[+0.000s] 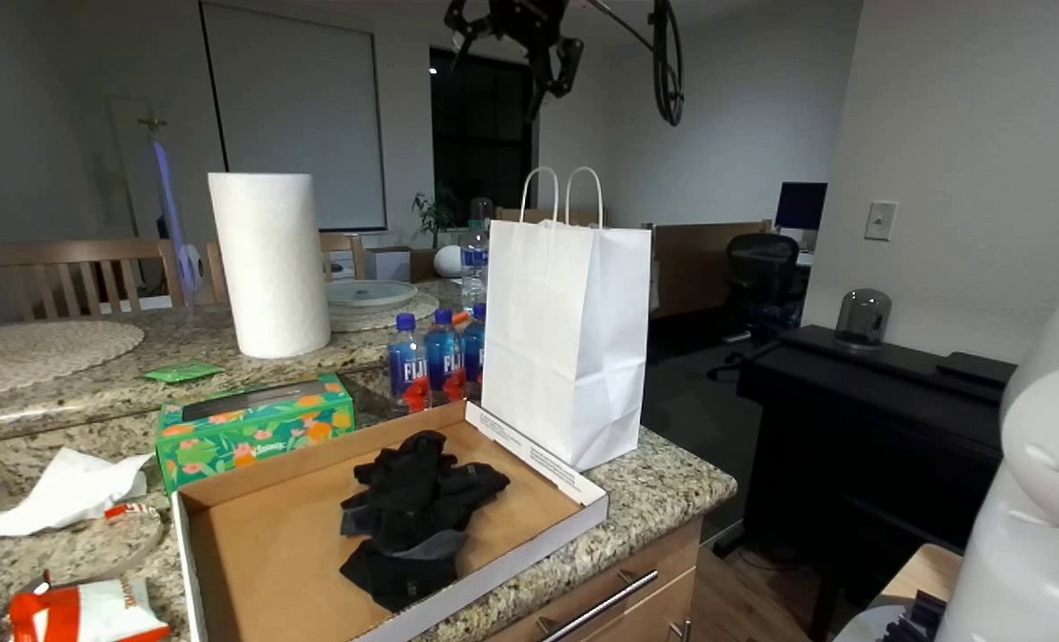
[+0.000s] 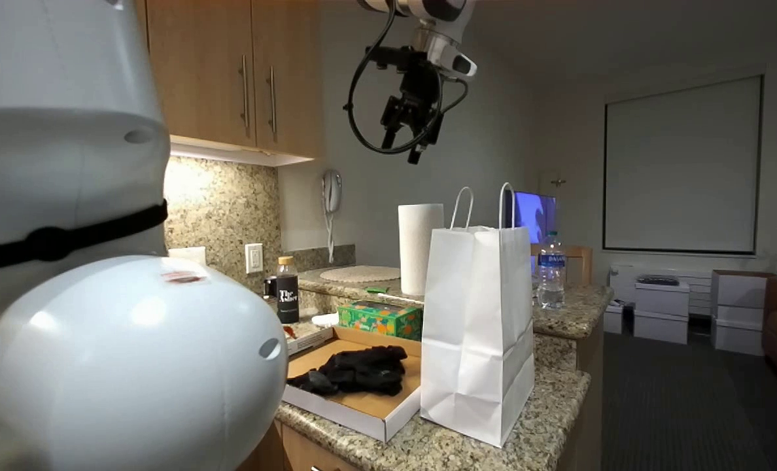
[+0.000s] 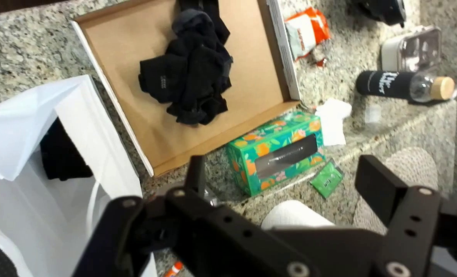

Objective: Put the socks in the bag

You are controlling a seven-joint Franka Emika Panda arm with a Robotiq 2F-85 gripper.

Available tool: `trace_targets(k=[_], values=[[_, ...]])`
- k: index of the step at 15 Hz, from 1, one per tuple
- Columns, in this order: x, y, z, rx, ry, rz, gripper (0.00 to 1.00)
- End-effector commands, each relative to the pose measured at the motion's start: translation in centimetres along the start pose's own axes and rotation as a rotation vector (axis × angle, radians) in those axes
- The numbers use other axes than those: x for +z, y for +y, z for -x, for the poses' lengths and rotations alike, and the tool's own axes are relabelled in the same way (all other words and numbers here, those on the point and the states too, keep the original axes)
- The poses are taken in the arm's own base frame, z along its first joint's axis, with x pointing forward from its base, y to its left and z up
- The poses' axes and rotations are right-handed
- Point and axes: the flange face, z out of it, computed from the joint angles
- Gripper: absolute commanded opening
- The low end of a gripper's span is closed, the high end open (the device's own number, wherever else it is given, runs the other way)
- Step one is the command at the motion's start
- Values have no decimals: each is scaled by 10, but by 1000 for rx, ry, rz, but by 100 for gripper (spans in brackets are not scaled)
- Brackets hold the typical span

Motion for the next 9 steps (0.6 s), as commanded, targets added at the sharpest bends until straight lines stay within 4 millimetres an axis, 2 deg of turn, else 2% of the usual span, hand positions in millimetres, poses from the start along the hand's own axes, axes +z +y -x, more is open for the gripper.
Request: trace_targets(k=[1, 5, 9], values=[[44, -37, -1, -99, -80, 154, 100], [107, -79, 5, -236, -47, 300, 100], [165, -103, 17, -354, 64, 405, 100]])
